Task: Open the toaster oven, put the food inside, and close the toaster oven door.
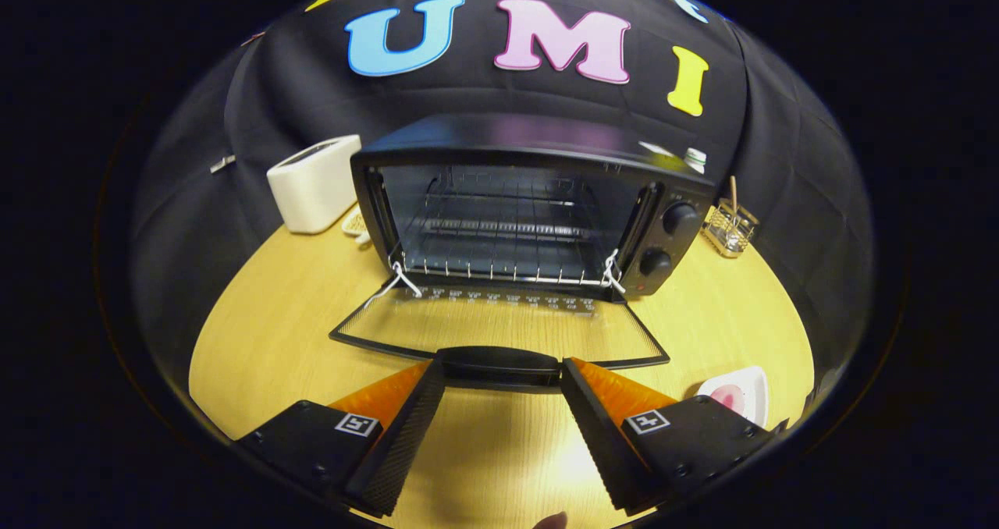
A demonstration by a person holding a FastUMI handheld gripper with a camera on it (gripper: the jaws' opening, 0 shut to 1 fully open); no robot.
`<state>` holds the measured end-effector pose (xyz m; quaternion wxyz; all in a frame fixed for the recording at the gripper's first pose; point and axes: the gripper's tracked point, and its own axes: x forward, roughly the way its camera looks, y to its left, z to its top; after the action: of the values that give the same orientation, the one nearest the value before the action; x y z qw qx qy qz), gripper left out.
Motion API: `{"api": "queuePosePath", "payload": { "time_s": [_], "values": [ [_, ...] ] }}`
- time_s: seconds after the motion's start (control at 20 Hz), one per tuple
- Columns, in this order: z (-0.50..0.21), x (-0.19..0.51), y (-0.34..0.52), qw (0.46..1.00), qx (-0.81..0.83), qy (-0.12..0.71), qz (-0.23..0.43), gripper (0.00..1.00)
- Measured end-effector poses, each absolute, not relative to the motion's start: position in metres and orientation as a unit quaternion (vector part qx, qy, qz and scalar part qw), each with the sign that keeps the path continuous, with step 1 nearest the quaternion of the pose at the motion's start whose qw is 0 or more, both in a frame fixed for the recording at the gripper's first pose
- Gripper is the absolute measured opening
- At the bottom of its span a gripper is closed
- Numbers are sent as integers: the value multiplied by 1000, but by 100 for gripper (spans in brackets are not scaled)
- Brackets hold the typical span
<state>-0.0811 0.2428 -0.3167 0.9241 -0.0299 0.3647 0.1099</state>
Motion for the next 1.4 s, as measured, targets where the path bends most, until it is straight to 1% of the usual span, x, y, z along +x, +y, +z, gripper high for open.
{"api": "queuePosePath", "payload": {
  "time_s": [0.15, 0.45, 0.8, 0.95, 1.1, 1.25, 1.4],
  "values": [
    [-333, -80, 239, 911, -38, 393, 119, 99],
    [-338, -83, 221, 905, -25, 405, 127, 99],
    [-286, -79, 176, 911, 3, 377, 166, 99],
    [-258, -84, 137, 909, 22, 373, 183, 99],
    [-246, -88, 86, 906, 26, 378, 186, 98],
    [-252, -95, 30, 893, 30, 412, 179, 97],
    [-276, -104, -29, 869, 22, 464, 171, 97]
  ]
}}
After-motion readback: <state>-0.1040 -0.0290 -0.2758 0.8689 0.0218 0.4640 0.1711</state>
